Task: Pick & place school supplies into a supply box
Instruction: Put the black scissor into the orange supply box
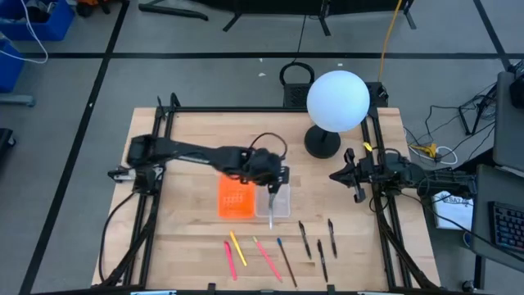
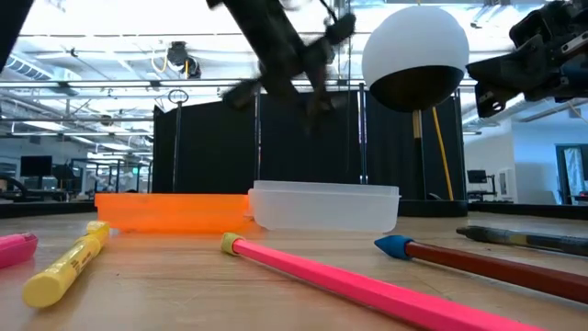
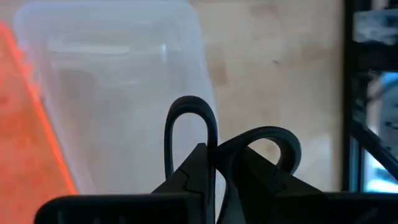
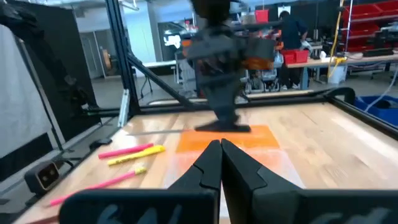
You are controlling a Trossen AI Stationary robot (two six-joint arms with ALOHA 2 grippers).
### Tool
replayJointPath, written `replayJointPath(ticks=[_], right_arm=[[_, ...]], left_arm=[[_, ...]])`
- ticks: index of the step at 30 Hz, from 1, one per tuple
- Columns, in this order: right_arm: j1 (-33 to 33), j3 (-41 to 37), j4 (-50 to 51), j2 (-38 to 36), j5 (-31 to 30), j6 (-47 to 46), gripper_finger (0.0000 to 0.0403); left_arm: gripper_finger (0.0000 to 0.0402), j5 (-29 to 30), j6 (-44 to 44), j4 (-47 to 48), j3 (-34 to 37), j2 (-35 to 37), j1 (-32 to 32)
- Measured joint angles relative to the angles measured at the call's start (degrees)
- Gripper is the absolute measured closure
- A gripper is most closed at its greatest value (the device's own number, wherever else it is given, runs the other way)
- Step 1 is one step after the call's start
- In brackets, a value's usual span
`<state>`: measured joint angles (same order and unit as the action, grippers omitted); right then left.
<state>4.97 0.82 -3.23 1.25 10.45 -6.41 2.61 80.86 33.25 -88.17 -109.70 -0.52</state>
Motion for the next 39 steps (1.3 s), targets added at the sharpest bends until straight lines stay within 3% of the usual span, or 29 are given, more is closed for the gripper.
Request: replayJointPath(ticks=[4,11,39], right_arm=[[0.0,0.0,0.1,0.7,0.0,-0.5,0.0403],[0.0,0.0,0.0,0.8,0.0,-0.8,0.0403],[0.0,0.0,-1.2,0.8,0.3,-1.9,0.0403]], left_arm=[[0.0344,-2.7,-5.7,3.7,-5.1,-5.6,3.3],[0.0344,-1.9,-9.2,12.0,-11.4,-10.7,6.0],[0.0344,6.0,-5.1,15.1,-11.7,-13.1,4.0]])
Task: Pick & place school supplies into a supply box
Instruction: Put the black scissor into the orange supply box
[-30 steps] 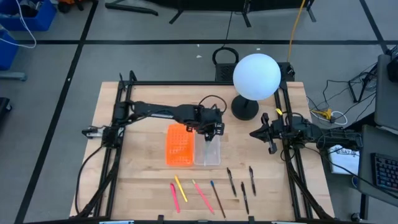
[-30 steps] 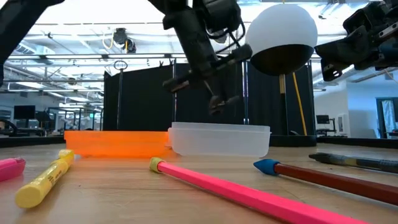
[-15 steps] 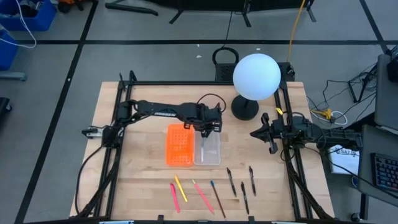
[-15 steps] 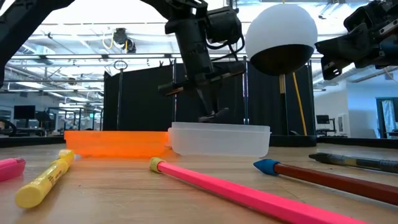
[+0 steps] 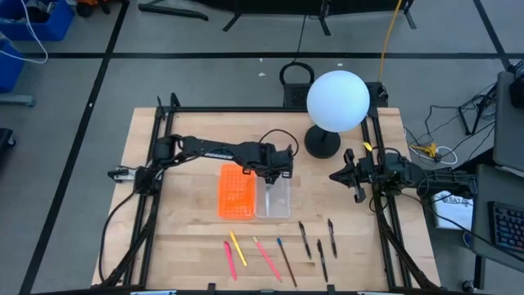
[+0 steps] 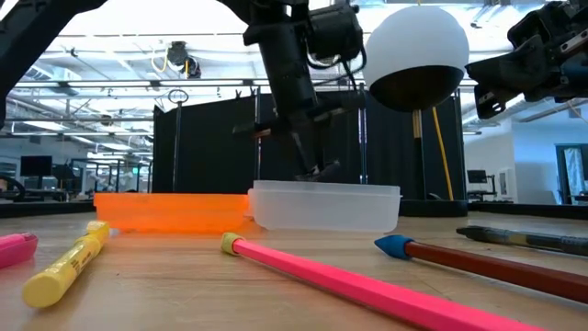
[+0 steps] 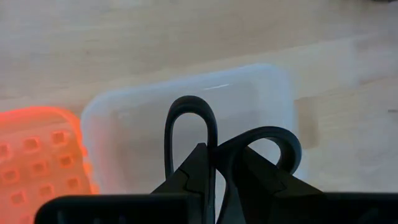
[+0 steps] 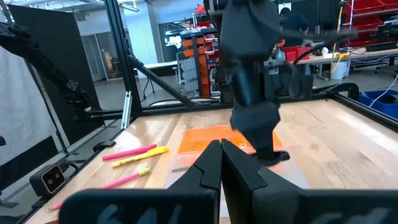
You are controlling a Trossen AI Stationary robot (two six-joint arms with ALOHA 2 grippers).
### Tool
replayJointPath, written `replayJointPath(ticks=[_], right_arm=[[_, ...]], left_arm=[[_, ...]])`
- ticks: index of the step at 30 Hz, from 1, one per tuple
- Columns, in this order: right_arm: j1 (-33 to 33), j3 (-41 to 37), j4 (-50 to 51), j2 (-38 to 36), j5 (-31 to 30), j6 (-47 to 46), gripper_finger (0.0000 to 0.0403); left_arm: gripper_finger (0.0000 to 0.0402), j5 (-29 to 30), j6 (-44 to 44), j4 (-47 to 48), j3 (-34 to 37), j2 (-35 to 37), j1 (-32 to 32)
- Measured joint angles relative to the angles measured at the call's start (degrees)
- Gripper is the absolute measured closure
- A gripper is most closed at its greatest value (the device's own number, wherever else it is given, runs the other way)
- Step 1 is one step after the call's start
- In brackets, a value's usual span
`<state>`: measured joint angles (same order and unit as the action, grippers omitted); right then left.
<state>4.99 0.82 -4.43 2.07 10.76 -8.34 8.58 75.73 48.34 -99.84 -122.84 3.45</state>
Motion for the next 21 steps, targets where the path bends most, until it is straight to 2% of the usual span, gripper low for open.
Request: replayJointPath(ticks=[18,21], right_arm=[[0.0,0.0,-0.4,0.8,0.0,-0.5,0.0403],[0.0,0.0,0.0,0.8,0.0,-0.4,0.0403]], left_arm=[[0.0343,-1.5,-0.2,-2.0,0.0,-5.1,-0.4],[0.03,-2.0,-0.5,-2.0,0.0,-5.1,-0.4]])
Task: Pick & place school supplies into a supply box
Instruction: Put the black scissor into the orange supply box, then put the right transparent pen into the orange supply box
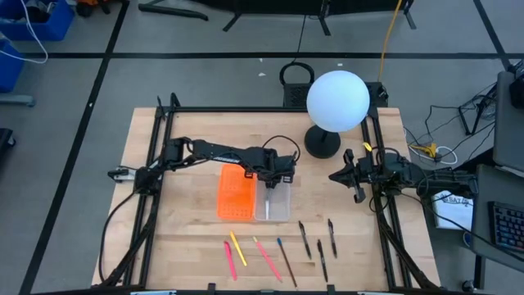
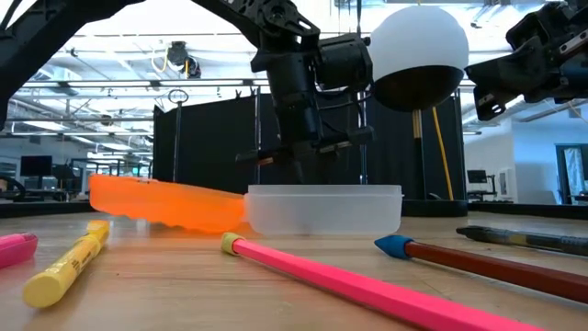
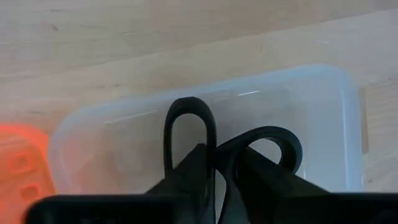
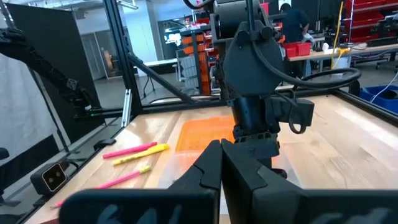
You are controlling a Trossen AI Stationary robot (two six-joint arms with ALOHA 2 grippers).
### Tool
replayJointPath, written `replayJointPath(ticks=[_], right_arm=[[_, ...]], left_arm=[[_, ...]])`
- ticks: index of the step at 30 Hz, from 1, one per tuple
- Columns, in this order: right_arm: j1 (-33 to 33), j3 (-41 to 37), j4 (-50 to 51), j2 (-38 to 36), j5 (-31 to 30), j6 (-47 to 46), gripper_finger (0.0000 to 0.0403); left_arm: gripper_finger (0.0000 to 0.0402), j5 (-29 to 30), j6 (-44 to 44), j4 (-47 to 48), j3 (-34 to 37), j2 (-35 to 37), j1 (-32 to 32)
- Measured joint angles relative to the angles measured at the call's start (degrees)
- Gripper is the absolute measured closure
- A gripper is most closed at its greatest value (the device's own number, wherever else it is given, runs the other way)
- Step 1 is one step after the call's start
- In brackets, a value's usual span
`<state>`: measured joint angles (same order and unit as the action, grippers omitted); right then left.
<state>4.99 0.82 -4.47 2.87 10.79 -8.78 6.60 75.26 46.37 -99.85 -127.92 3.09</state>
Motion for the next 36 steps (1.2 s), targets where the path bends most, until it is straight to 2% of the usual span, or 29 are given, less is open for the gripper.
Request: replayJointPath(ticks=[4,8,12,17,20,23,27,31,34,36], right_arm=[[0.0,0.0,0.0,0.0,0.0,0.0,0.0403],[0.0,0.0,0.0,0.0,0.1,0.0,0.0403],[0.0,0.0,0.0,0.0,0.2,0.0,0.0403],[0.0,0.0,0.0,0.0,0.2,0.0,0.0403],[0.0,0.0,0.6,0.0,0.1,0.0,0.0403],[0.0,0.0,0.8,0.0,0.0,0.0,0.0403],[0.0,0.0,1.2,0.0,-0.1,0.0,0.0403],[0.0,0.0,1.4,0.2,-0.1,0.0,0.0403],[-0.2,0.0,1.6,0.8,-0.1,-0.1,0.0403],[-0.8,0.0,1.6,1.3,-0.1,-0.8,0.0403]], left_arm=[[0.0217,-1.2,0.0,0.1,0.0,0.0,-0.3],[0.0166,-2.2,-1.1,0.2,-0.3,0.0,-0.7],[0.0145,-0.8,-5.0,0.6,-4.0,0.0,-1.5],[0.0141,3.5,-9.6,5.6,-12.1,0.0,-2.3],[0.0142,4.2,-17.8,11.3,-19.4,0.0,-2.6],[0.0167,3.0,-27.8,21.7,-27.9,0.0,-3.1],[0.0254,11.6,-33.4,34.9,-35.2,3.8,-5.1],[0.0372,20.9,-43.0,34.8,-32.4,13.1,-7.6],[0.0389,23.0,-59.4,29.7,-28.3,19.5,-10.9],[0.0394,20.6,-68.1,25.1,-24.3,23.5,-13.3]])
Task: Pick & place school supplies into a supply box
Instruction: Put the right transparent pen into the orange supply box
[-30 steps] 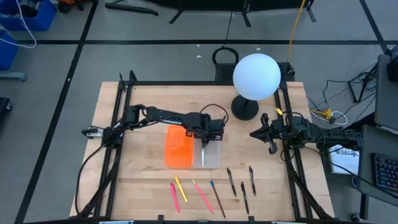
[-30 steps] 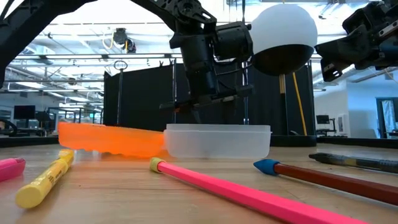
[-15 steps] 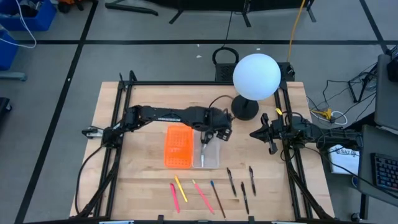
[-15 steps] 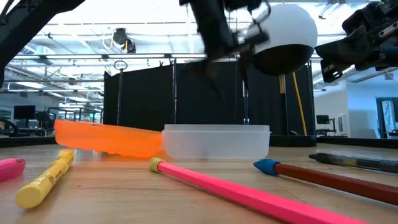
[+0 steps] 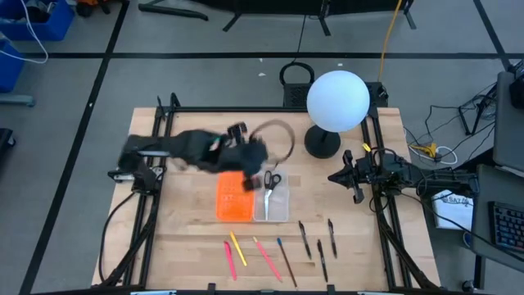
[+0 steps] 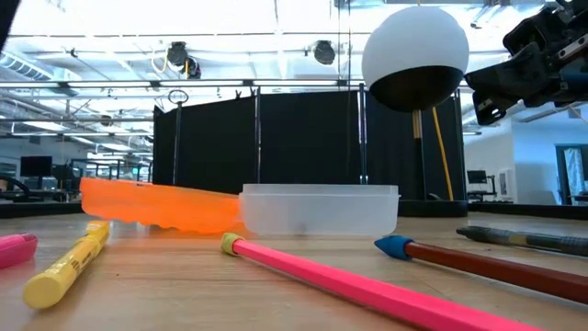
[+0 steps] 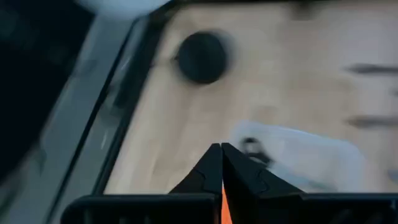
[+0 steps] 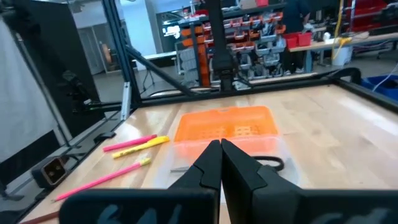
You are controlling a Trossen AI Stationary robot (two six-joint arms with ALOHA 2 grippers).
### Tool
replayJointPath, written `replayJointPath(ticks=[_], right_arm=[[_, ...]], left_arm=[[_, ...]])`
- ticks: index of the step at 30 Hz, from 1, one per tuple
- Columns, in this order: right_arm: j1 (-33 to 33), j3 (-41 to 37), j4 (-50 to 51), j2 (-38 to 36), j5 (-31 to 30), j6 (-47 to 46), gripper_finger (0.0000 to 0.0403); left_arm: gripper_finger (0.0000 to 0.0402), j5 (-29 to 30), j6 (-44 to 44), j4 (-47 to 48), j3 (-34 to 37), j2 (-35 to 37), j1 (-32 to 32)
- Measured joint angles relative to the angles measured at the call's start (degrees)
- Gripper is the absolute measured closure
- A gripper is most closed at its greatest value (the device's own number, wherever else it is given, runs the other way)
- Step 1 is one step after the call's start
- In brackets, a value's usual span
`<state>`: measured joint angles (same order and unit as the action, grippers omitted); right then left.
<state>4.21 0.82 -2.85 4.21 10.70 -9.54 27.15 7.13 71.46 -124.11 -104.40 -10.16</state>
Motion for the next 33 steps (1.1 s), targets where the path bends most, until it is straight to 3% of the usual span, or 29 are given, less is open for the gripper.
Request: replayJointPath(ticks=[2,7,10,13,15,22,25,29,33], right_arm=[[-0.6,0.0,0.1,0.4,0.0,-0.2,0.0403],[-1.5,0.0,0.1,1.0,0.0,-0.2,0.0403],[-2.2,0.0,0.1,1.6,0.0,0.4,0.0403],[-2.6,0.0,-0.2,1.7,0.0,1.2,0.0403],[-2.6,0.0,-1.0,1.7,0.1,1.7,0.0403],[-2.6,0.0,-3.4,1.7,0.1,3.6,0.0403],[-2.6,0.0,-3.4,1.7,0.0,6.3,0.0403],[-2.6,0.0,-3.2,1.7,0.2,7.2,0.0403],[-2.6,0.0,-1.7,1.7,-0.2,5.9,0.0403]], left_arm=[[0.0397,-5.1,-5.9,-6.0,4.7,4.3,-1.1],[0.0398,-10.9,-19.4,-23.5,22.2,17.7,-0.4],[0.0397,-22.4,-24.6,-35.1,36.9,26.0,4.2],[0.0398,-36.6,-24.4,-47.4,51.4,33.2,11.3],[0.0395,-41.8,-23.4,-52.7,59.9,37.6,14.6],[0.0397,-46.1,-22.0,-77.2,84.4,50.7,16.7],[0.0399,-43.8,-19.0,-84.2,93.9,55.1,16.2],[0.0399,-45.2,-14.0,-88.0,100.4,61.0,15.9],[0.0399,-44.8,-15.3,-86.4,104.6,64.1,15.2]])
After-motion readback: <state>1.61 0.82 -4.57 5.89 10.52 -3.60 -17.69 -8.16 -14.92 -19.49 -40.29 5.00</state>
